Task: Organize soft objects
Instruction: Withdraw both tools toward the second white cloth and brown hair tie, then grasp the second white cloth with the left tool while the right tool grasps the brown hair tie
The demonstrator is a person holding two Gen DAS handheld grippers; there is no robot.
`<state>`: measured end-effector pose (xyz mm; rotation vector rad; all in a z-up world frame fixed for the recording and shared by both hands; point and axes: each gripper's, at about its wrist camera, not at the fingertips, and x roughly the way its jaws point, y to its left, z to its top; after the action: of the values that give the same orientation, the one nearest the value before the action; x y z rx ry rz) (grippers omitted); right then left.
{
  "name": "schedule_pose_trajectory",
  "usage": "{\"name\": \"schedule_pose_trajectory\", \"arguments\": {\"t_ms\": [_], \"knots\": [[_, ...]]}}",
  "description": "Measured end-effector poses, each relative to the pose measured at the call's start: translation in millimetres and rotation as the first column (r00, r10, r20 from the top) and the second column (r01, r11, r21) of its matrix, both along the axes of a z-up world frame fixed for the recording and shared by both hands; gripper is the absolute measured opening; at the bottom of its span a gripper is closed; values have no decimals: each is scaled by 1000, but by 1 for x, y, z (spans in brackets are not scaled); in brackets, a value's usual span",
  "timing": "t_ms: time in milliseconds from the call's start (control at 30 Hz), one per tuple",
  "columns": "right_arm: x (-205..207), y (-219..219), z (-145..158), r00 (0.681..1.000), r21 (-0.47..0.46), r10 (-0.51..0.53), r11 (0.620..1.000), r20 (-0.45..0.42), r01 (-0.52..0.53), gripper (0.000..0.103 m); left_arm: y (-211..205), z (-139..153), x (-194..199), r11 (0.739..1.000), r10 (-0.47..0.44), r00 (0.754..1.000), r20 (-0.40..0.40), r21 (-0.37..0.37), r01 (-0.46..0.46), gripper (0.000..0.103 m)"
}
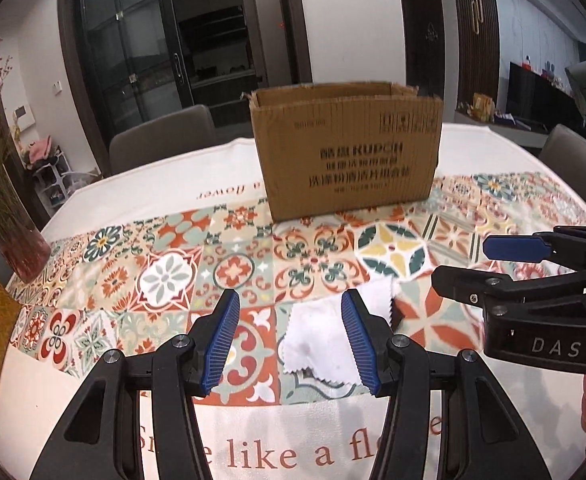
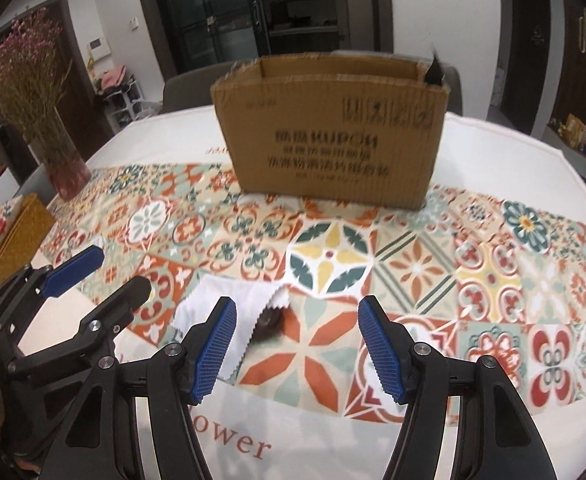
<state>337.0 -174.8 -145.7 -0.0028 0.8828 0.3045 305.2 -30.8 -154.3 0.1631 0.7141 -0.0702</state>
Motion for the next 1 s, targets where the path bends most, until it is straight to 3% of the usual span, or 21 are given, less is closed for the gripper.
{"name": "schedule_pose_trajectory", "arguments": {"t_ms": [400, 800, 1000], "knots": [[12, 4, -40, 994, -31, 92, 995, -59, -94, 62, -9, -39, 9, 999, -46, 996, -71, 17, 47, 52], [21, 13, -61, 978, -54, 193, 979, -81, -198, 55, -12, -64, 18, 998, -56, 988, -147, 7, 57, 52], [25, 17, -66, 968, -45, 242, 969, -64, -245, 52, -16, -69, 19, 998, -62, 987, -145, 3, 63, 52]]}}
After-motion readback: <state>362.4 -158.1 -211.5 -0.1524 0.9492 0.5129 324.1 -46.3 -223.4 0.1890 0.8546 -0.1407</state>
